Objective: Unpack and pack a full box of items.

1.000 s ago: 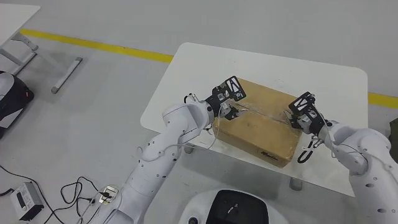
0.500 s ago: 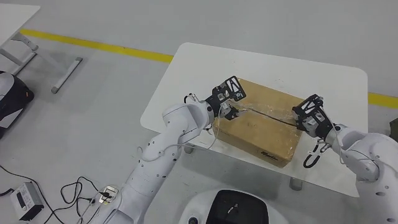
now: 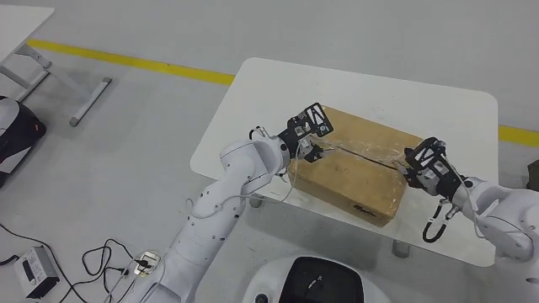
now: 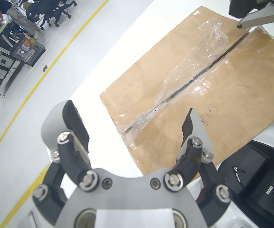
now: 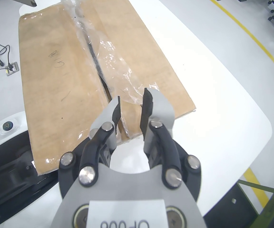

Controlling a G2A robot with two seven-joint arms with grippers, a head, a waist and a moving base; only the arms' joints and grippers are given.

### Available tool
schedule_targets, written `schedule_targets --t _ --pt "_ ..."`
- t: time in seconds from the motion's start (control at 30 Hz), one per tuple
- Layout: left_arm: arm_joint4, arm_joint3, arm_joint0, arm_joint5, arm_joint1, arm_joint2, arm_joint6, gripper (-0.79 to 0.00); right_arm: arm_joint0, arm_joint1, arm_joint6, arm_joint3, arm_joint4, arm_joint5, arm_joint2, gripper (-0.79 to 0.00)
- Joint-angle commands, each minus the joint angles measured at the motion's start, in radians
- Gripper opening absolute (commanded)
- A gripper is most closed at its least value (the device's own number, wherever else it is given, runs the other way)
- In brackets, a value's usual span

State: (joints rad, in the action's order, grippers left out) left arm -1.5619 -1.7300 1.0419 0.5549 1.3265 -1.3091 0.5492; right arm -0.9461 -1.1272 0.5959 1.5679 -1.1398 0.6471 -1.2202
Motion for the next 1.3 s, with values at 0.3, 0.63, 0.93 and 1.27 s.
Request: schedule_targets --t 0.3,0.63,0.93,1.27 --pt "0.077 -0.048 0.049 -0.172 -0.007 -0.102 -0.014 0.000 0.111 -0.027 -0.031 -0.121 -0.013 -0.027 0.123 -0.099" --pt "0.131 -0.058 0.063 -0.218 -0.011 -0.142 0.005 0.000 0.202 -0.056 -0.033 -0.255 -0.015 -0.046 0.217 -0.434" --pt "0.131 -0.058 0.063 -0.218 -0.011 -0.142 0.005 0.000 0.222 -0.062 -0.036 -0.283 -0.009 -0.053 0.227 -0.785" --pt "0.131 -0.058 0.063 -0.218 -0.011 -0.142 0.005 0.000 0.185 -0.046 -0.020 -0.234 -0.006 -0.040 0.178 -0.785"
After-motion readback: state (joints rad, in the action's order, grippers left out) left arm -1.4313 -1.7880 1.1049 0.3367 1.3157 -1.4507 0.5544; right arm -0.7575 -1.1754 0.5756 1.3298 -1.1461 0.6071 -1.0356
